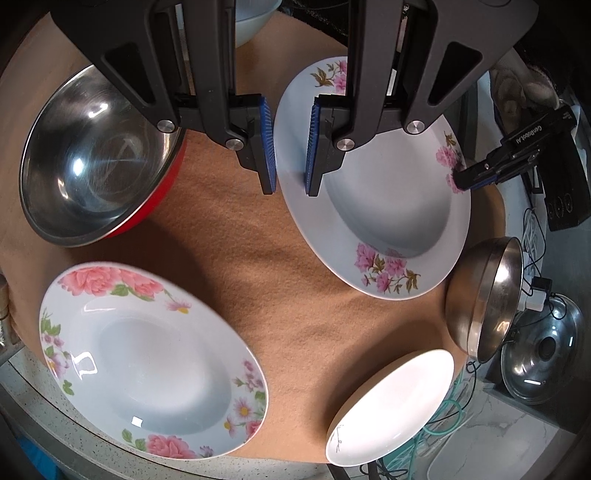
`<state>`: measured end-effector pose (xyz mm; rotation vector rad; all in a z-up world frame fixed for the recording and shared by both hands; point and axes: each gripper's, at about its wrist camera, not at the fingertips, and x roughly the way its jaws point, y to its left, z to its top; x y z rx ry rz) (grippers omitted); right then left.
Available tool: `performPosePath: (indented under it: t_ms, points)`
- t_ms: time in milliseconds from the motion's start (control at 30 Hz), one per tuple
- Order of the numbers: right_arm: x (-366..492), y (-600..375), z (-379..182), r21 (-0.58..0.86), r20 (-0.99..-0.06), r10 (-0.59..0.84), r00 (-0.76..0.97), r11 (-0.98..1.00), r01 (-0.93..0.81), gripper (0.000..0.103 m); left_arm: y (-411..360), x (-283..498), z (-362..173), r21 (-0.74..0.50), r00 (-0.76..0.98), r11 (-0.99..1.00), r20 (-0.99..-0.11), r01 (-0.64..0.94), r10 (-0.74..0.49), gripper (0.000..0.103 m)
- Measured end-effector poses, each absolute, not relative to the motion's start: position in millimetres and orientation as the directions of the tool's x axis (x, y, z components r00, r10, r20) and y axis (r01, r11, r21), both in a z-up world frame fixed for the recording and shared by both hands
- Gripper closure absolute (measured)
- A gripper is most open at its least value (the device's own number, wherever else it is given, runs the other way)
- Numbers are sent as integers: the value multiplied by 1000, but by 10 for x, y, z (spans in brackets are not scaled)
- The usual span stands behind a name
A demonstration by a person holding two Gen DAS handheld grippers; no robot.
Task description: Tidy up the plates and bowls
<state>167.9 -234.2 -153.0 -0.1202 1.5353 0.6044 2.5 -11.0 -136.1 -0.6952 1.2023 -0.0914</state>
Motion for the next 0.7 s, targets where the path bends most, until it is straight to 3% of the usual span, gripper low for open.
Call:
performPosePath:
  t_ms: [700]
  points:
    - [1565, -2205, -1598, 283, -959, 266, -103, 843, -458, 86, -114, 36, -1356, -525, 384, 803, -829, -282, -407, 88]
